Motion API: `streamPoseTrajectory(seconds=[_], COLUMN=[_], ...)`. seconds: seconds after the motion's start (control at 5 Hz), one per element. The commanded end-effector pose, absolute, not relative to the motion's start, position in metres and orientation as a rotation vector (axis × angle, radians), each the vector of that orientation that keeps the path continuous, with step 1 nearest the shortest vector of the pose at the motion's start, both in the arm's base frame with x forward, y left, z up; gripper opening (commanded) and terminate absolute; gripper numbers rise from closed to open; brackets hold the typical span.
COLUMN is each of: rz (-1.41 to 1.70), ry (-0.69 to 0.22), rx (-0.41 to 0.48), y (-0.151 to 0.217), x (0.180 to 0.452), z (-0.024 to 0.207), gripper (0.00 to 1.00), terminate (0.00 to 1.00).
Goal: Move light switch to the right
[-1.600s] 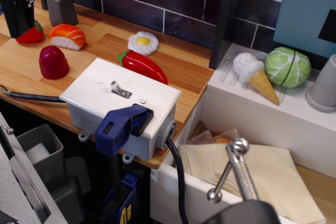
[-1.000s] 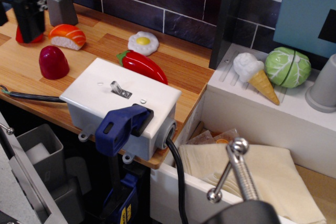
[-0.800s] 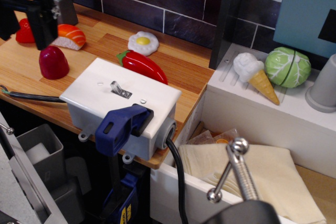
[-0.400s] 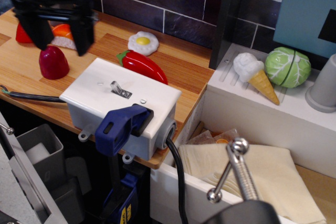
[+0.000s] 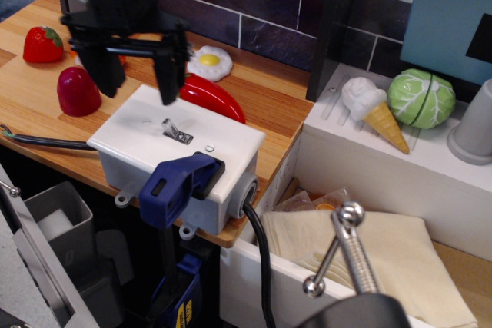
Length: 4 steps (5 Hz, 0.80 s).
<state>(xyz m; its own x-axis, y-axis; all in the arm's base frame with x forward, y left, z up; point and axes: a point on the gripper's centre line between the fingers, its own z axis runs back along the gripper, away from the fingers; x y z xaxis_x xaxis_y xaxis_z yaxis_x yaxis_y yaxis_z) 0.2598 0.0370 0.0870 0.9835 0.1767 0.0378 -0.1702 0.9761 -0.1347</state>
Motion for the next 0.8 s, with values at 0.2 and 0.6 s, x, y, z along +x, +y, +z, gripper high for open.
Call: streamPoseTrajectory(seconds=[0.2,0.6], rz=[0.156,0.111], ry=[-0.074,-0.075], rx=[-0.120,-0.141], y=[-0.007,-0.024], x=[0.268,0.250], z=[0.072,0.073], gripper=[1.00,1.00], terminate=[0.00,0.00])
